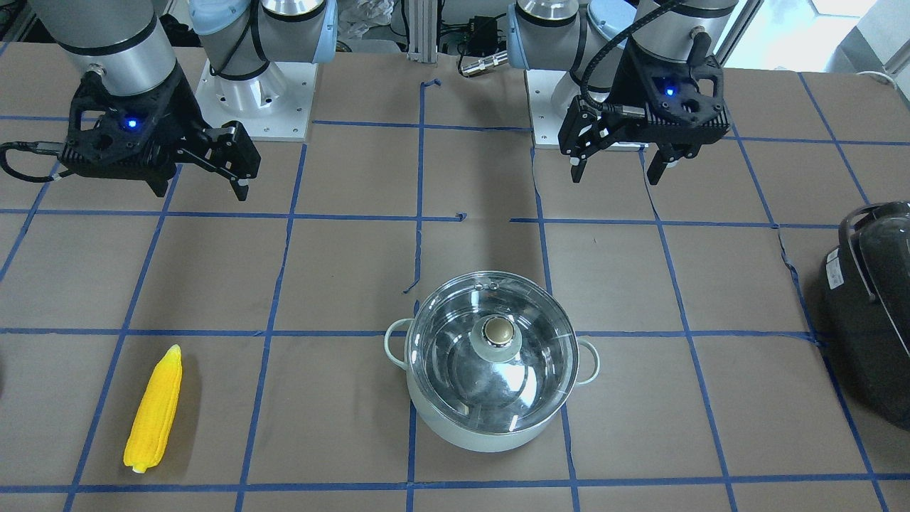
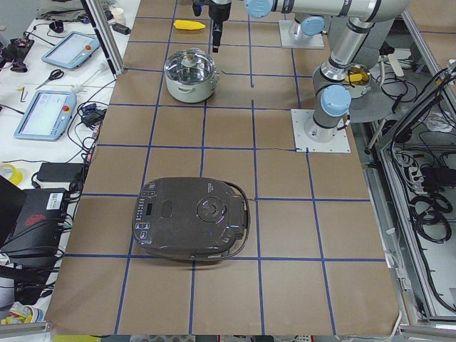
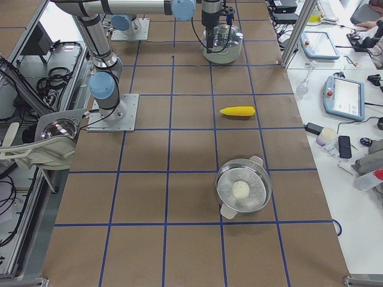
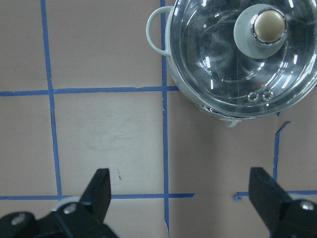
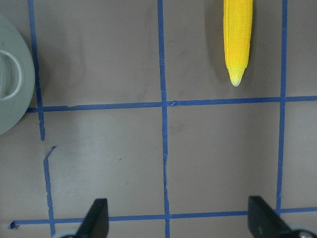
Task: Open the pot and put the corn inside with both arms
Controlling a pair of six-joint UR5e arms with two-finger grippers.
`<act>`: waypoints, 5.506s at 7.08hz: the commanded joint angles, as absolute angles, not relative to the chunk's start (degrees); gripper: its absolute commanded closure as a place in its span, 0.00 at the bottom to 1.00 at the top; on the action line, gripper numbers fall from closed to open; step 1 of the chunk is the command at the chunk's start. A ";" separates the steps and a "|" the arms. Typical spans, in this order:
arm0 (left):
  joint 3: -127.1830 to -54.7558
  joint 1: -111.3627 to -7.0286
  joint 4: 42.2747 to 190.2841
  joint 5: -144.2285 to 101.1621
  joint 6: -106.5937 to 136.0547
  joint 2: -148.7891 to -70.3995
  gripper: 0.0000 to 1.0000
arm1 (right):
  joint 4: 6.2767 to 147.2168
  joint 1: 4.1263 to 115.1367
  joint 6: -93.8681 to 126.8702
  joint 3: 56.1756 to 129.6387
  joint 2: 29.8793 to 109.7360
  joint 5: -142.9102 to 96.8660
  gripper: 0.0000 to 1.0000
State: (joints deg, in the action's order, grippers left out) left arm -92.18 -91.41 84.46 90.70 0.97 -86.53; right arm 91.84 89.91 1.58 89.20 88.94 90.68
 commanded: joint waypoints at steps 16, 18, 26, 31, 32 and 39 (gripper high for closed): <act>-91.67 -91.49 83.85 90.44 0.79 -86.22 0.00 | 110.01 79.45 -4.00 91.23 73.69 90.53 0.00; -91.85 -91.49 83.85 90.26 0.79 -86.13 0.00 | 117.29 79.19 -8.17 91.23 68.67 90.62 0.00; -91.76 -91.41 84.37 90.26 0.79 -85.87 0.00 | 132.70 78.05 -8.35 90.53 52.57 92.02 0.00; -86.85 -90.88 86.06 91.07 7.97 -95.84 0.00 | 132.19 78.05 -7.65 89.30 53.61 91.85 1.00; -86.23 -92.01 82.83 90.53 8.35 -99.63 0.00 | 131.40 78.05 -7.65 88.43 54.05 91.85 1.00; -81.65 -102.57 67.94 91.23 13.36 -114.70 0.00 | 105.13 83.67 -7.56 85.17 73.20 92.28 1.00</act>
State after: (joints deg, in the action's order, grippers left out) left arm -80.84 -102.43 69.35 91.17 13.70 -114.70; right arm 107.08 82.91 -7.57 85.15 71.07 92.20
